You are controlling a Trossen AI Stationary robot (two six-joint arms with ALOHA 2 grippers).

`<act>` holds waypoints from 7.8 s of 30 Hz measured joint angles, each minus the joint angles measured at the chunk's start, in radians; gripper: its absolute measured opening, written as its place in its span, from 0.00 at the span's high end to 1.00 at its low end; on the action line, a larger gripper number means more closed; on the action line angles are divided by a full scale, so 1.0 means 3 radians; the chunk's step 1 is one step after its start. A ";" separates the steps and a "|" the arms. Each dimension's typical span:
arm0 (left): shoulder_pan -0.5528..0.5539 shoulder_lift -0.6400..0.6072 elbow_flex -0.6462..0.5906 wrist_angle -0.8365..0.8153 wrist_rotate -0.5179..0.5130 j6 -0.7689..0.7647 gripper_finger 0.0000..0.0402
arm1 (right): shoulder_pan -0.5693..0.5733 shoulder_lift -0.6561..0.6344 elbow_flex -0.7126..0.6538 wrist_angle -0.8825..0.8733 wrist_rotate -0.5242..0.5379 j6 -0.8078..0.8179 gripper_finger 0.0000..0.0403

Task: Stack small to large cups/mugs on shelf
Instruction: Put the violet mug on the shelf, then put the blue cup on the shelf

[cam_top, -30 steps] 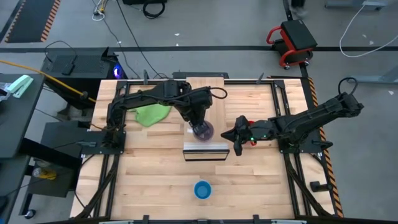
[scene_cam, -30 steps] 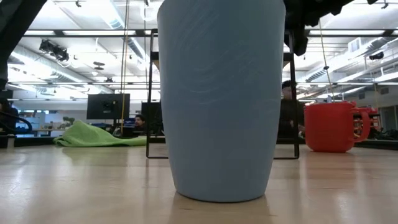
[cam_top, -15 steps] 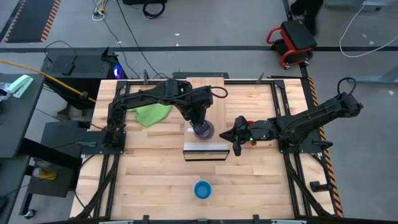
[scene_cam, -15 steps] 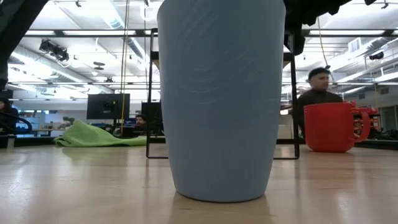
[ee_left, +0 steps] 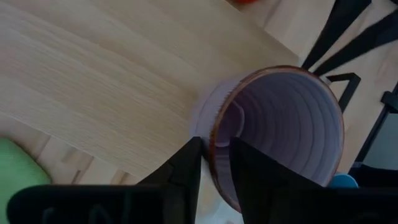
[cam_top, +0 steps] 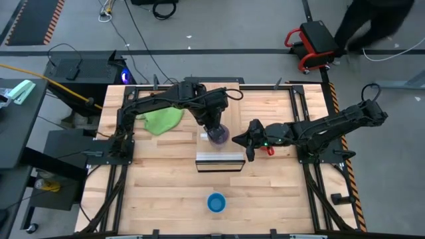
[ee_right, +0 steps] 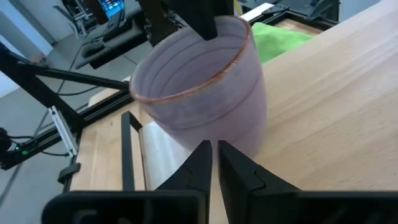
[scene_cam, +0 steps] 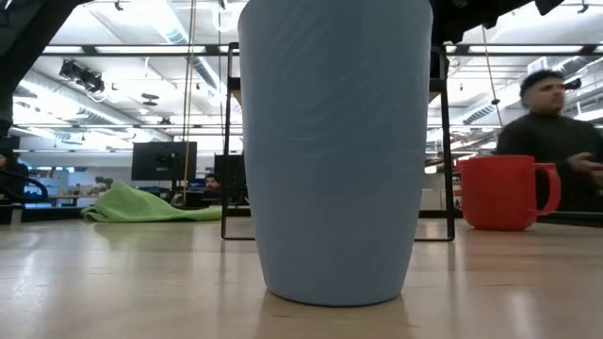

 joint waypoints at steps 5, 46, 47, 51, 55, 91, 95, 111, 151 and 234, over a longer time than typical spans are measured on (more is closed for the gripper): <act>-0.0002 0.0000 0.0000 0.0020 -0.0006 0.0034 0.74 | -0.0065 0.0000 0.0000 0.0011 -0.0062 -0.0001 0.88; 0.0472 -0.0381 -0.0089 -0.0363 -0.0386 0.0175 0.72 | -0.0074 -0.0008 -0.0003 -0.0162 -0.0127 0.0160 0.87; 0.0470 -0.0395 -0.0148 -0.0348 -0.0384 0.0224 0.73 | -0.0074 -0.0031 -0.0003 -0.0242 -0.0126 0.0177 0.87; 0.0527 -0.0519 -0.0615 -0.0364 -0.0389 0.0269 0.75 | -0.0074 -0.0142 -0.0004 -0.0509 -0.0079 0.0248 0.87; 0.0629 -0.0892 -0.1322 -0.0298 -0.0442 0.0181 0.77 | -0.0074 -0.0286 -0.0004 -0.0506 -0.0045 0.0248 0.87; 0.0056 -0.1929 -0.3553 0.2526 -0.0038 -0.0808 0.84 | -0.0260 0.0133 -0.0004 -0.0033 -0.0418 0.0390 0.97; 0.0022 -0.1925 -0.3553 0.2594 -0.0061 -0.0828 0.85 | -0.0217 0.0267 -0.0001 0.0111 -0.0433 0.0388 0.97; -0.0170 -0.1900 -0.3549 0.2718 -0.0077 -0.1017 0.85 | -0.0199 0.0134 -0.0003 -0.0051 -0.0309 0.0425 0.98; -0.0006 -0.1784 -0.3549 0.3269 0.0047 -0.0944 0.85 | -0.0501 0.0111 0.0001 0.0095 -0.0358 -0.0026 0.99; 0.0417 -0.2394 -0.3550 0.2442 -0.0087 -0.0819 0.90 | -0.0039 -0.0163 0.0284 -0.0960 0.0088 0.0232 0.99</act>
